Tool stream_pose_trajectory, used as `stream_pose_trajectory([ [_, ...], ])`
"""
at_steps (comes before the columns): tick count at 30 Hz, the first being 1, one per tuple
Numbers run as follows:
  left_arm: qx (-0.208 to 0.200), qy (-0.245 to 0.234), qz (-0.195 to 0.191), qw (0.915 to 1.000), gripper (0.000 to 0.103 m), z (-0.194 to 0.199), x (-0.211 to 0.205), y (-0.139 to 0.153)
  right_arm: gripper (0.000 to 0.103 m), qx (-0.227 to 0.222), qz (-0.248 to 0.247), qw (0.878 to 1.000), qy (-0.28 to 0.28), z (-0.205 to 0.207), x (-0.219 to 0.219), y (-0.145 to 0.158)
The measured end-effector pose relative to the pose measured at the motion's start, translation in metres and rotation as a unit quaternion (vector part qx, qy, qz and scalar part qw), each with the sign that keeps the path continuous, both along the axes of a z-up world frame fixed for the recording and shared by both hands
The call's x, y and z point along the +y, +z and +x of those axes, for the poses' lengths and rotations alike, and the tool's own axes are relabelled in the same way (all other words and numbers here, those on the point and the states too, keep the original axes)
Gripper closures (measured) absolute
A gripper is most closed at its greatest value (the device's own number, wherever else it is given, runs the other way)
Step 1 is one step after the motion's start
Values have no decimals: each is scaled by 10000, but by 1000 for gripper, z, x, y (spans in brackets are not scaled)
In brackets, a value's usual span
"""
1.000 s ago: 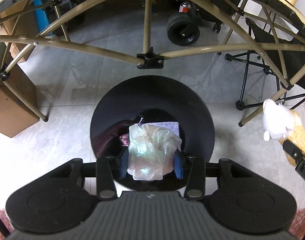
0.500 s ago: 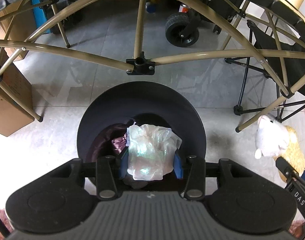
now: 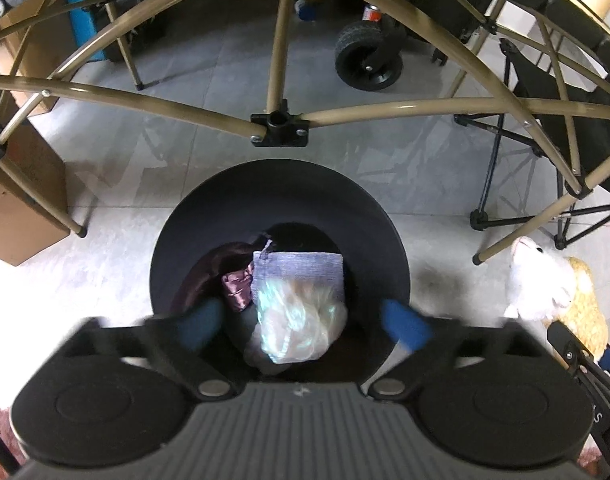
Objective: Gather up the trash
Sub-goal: 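Open the left gripper over the bin to drop the plastic bag, then move the right gripper holding the plush toy over the bin opening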
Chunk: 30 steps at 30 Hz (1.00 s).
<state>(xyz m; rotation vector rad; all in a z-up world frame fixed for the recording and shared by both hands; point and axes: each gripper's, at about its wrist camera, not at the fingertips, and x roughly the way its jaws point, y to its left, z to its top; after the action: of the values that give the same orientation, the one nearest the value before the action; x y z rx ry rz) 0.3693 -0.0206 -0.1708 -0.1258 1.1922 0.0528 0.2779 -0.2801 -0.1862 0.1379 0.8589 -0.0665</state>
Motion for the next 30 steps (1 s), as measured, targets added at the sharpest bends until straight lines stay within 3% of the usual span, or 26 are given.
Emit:
stream_pose_trajectory([
  [6, 224, -92, -59, 9997, 0, 1, -3, -5, 55, -20, 4, 10000, 8, 0, 0, 1],
  [30, 177, -145, -57, 9997, 0, -8, 5, 0, 55, -103, -13, 9998, 139, -8, 8, 12],
])
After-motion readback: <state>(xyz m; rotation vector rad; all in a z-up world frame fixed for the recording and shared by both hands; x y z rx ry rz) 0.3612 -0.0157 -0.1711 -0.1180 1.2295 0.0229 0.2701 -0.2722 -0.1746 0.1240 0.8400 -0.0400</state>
